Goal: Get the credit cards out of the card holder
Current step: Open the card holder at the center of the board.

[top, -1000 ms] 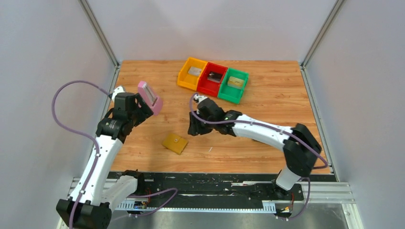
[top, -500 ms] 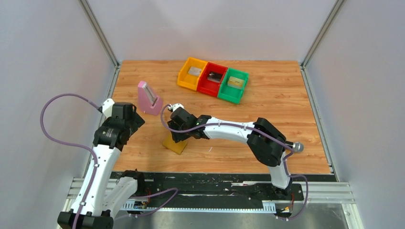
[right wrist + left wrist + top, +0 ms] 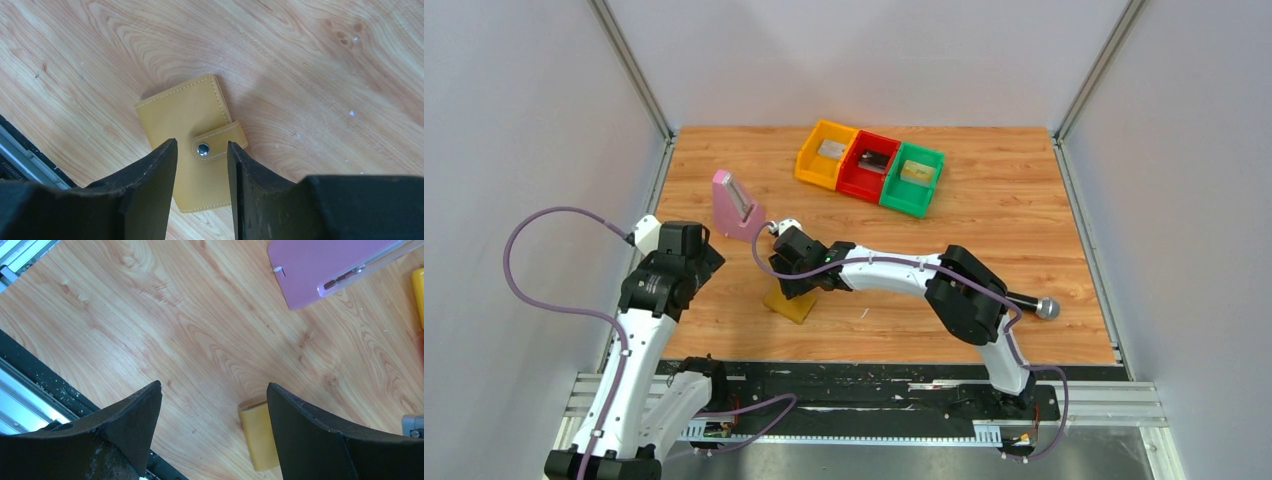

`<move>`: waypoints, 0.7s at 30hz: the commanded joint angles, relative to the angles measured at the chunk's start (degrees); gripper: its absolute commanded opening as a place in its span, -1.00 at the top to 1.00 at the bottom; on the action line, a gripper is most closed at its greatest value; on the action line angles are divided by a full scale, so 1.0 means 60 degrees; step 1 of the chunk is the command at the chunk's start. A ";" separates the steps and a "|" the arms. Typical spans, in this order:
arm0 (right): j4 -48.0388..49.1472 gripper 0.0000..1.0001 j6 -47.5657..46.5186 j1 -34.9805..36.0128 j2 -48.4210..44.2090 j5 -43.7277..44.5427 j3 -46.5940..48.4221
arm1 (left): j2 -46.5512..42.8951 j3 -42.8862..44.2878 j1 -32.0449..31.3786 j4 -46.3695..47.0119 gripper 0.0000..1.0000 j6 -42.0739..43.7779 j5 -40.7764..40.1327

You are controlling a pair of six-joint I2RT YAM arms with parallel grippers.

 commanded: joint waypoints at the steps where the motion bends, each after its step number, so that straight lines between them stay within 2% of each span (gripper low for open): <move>1: 0.0035 0.14 -0.0208 0.0095 0.0197 0.0225 0.0525 | -0.0176 -0.0071 0.0080 -0.0004 -0.71 -0.0290 -0.0320; 14: -0.0771 0.17 -0.0149 0.0272 0.0747 0.0827 0.0648 | -0.0205 -0.0473 0.0080 0.0257 -0.71 -0.0302 0.0085; 21: -0.1037 0.47 0.0056 0.0280 0.0419 0.1404 0.0186 | -0.0205 -0.0721 0.0080 0.0466 -0.69 -0.0318 0.0443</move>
